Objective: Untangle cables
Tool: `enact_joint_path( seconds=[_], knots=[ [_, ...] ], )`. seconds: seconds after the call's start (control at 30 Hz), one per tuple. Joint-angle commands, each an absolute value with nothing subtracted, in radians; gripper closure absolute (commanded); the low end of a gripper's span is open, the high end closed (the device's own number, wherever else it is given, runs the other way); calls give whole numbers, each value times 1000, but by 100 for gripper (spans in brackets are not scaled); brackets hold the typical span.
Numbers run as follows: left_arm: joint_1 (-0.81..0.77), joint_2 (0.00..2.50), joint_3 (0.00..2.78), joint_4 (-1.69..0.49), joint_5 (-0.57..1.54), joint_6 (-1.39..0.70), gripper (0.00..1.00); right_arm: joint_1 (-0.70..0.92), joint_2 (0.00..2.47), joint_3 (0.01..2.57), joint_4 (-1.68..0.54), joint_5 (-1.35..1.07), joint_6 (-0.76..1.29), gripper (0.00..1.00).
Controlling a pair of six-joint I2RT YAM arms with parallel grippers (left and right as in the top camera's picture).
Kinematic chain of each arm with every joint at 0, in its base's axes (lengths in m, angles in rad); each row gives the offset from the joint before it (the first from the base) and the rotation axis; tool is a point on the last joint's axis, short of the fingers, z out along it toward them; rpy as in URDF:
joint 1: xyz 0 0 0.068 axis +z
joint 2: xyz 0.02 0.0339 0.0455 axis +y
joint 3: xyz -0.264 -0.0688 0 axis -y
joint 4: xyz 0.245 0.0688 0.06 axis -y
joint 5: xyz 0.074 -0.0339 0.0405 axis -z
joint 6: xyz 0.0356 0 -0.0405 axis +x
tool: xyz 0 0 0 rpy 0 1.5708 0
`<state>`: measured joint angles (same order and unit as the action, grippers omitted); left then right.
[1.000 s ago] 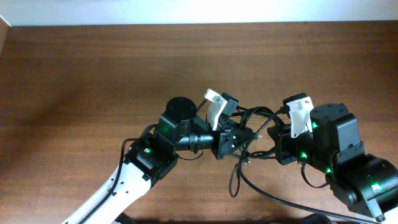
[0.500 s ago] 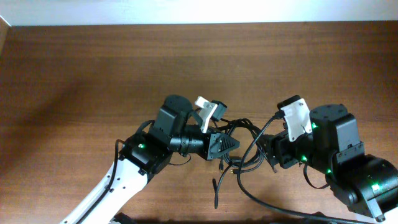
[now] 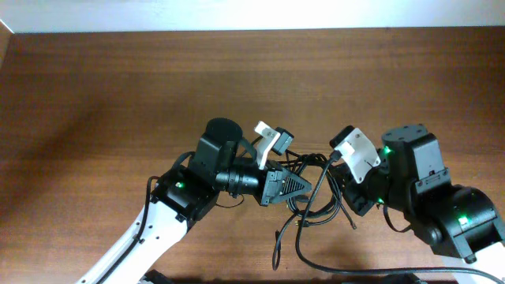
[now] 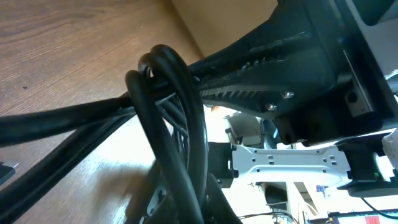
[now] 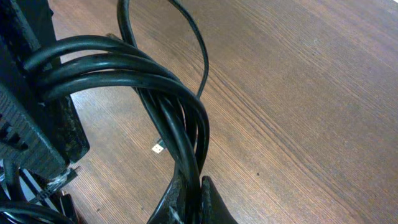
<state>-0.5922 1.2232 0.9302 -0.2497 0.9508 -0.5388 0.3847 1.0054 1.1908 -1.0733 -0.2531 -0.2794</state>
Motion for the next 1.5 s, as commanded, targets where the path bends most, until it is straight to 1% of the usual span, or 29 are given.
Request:
enact_joint_path(
  seconds=[0.0, 0.07, 0.2, 0.4, 0.5, 0.6, 0.67, 0.73, 0.8, 0.87, 0.9, 0.97, 1.0, 1.03, 1.07, 1.1, 1.17, 1.27, 1.3, 1.47],
  knots=[
    [-593, 1218, 943, -240, 950, -530, 100, 379, 997, 1194, -1072, -258, -247, 96],
    [-593, 1218, 943, -240, 862, -543, 100, 379, 972, 1194, -1075, -259, -227, 96],
    [-593, 1218, 943, -241, 665, -750, 100, 379, 893, 1194, -1079, -258, -219, 96],
    [-593, 1218, 943, -252, 553, -960, 100, 379, 806, 1194, -1098, -258, -205, 96],
    [-592, 1218, 943, -318, 472, -1082, 100, 379, 781, 1195, -1096, -247, -196, 96],
    [-566, 1218, 943, -399, 448, -1228, 100, 379, 768, 1194, -1097, -56, -19, 96],
    [-556, 1218, 943, -402, 457, -1247, 100, 379, 768, 1194, -1097, 41, 110, 96],
    [-556, 1217, 943, -400, 476, -1246, 100, 379, 768, 1194, -1097, 70, 178, 96],
    [-556, 1217, 943, -396, 498, -1230, 100, 379, 768, 1194, -1097, 68, 178, 96],
    [-556, 1217, 943, -357, 549, -1117, 100, 379, 768, 1194, -1111, 68, 177, 87],
    [-556, 1217, 943, -294, 637, -962, 100, 379, 768, 1194, -1122, 68, 177, 82],
    [-556, 1217, 943, -220, 778, -740, 100, 379, 768, 1194, -1123, 68, 175, 62],
    [-556, 1217, 943, -218, 818, -664, 100, 379, 768, 1194, -1123, 67, 173, 51],
    [-556, 1217, 943, -232, 831, -649, 100, 379, 768, 1194, -1123, 64, 172, 35],
    [-556, 1217, 943, -252, 831, -649, 100, 379, 768, 1194, -1123, 56, 160, 13],
    [-556, 1217, 943, -264, 831, -649, 100, 379, 768, 1194, -1122, 35, 127, 11],
    [-556, 1217, 943, -269, 851, -648, 100, 379, 768, 1194, -1118, -20, 56, 1],
    [-567, 1217, 943, -260, 906, -591, 100, 379, 768, 1194, -1119, -149, -147, 1],
    [-577, 1217, 943, -240, 930, -571, 100, 379, 768, 1194, -1119, -159, -187, 1],
    [-605, 1217, 943, -135, 1010, -559, 100, 379, 771, 1194, -1118, -184, -206, 1]
  ],
)
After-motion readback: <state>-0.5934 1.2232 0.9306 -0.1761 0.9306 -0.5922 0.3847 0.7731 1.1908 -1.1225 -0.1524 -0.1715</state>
